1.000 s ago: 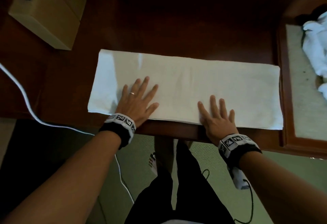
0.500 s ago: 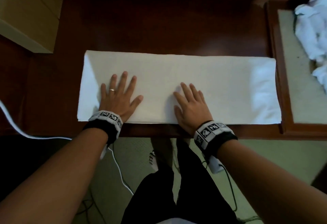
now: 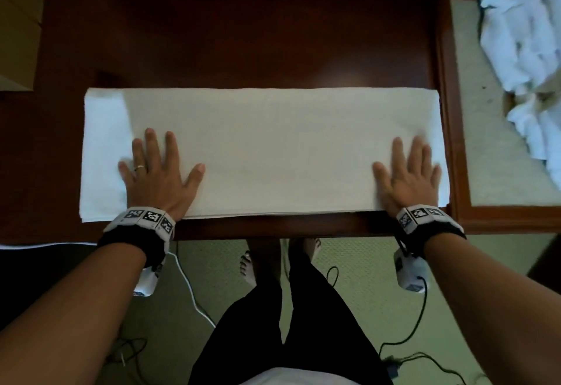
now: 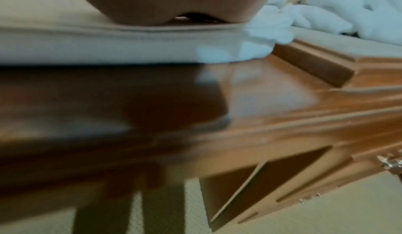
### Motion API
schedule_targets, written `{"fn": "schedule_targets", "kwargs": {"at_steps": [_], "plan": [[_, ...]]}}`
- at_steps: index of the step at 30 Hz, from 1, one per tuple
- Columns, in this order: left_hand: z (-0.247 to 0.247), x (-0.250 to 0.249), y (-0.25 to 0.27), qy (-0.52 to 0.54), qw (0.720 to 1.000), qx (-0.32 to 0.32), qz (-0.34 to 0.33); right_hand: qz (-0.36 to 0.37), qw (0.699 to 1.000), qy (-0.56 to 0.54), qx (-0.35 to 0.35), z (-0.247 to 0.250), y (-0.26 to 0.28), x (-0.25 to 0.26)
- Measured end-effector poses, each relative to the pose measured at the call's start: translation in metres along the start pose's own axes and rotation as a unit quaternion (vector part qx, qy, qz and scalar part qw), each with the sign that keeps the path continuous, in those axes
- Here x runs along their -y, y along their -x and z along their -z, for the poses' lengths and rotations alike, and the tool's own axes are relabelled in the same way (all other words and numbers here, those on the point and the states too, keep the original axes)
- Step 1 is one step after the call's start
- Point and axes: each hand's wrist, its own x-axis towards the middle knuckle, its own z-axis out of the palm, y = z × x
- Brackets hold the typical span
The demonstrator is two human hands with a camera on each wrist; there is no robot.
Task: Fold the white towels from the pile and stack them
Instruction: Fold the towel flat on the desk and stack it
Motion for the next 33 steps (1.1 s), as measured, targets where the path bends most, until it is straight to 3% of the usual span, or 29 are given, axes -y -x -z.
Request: {"fn": "schedule_targets", "kwargs": {"at_steps": [2, 4, 7, 9, 13, 16, 18, 20, 23, 25, 28, 31, 33], "plan": [[0.002, -0.027, 0.006, 0.027, 0.999, -0.028, -0.022, -0.006, 1.0, -0.012, -0.013, 0.011, -0.008, 0.011], [-0.001, -0.062, 0.011, 0.04, 0.996, -0.038, -0.071, 0.102, 0.994, -0.01, -0.027, 0.016, -0.013, 0.051], [-0.014, -0.103, 0.016, 0.043, 0.995, -0.017, -0.09, 0.301, 0.953, 0.017, 0.02, 0.008, -0.007, 0.125], [-0.025, -0.107, 0.019, 0.035, 0.996, -0.02, -0.078, 0.338, 0.938, 0.056, 0.062, -0.001, -0.007, 0.149], [-0.035, -0.096, 0.018, 0.001, 0.995, -0.044, -0.091, 0.299, 0.951, 0.071, 0.04, 0.001, -0.037, 0.111], [-0.036, -0.1, 0.016, 0.0, 0.995, -0.046, -0.086, 0.15, 0.988, 0.026, 0.029, 0.017, -0.053, 0.03], [-0.036, -0.1, 0.016, -0.005, 0.995, -0.053, -0.084, 0.073, 0.997, 0.02, 0.033, 0.027, -0.051, -0.014], [-0.034, -0.101, 0.017, -0.004, 0.995, -0.045, -0.084, 0.077, 0.996, 0.034, 0.03, 0.028, -0.038, -0.033], [-0.03, -0.102, 0.018, -0.001, 0.997, -0.03, -0.075, 0.19, 0.979, 0.059, 0.036, 0.016, -0.01, -0.03], [-0.027, -0.101, 0.02, -0.003, 0.997, -0.024, -0.072, 0.211, 0.974, 0.061, 0.06, 0.009, 0.01, -0.039], [-0.02, -0.099, 0.019, -0.008, 0.998, 0.0, -0.059, 0.147, 0.988, 0.011, 0.042, 0.007, 0.024, -0.064], [-0.016, -0.1, 0.02, -0.009, 0.999, 0.011, -0.05, 0.116, 0.988, -0.085, -0.056, 0.016, 0.017, -0.073], [-0.011, -0.103, 0.019, -0.002, 0.999, 0.027, -0.04, 0.031, 0.981, -0.167, -0.093, 0.028, 0.0, -0.068]]}}
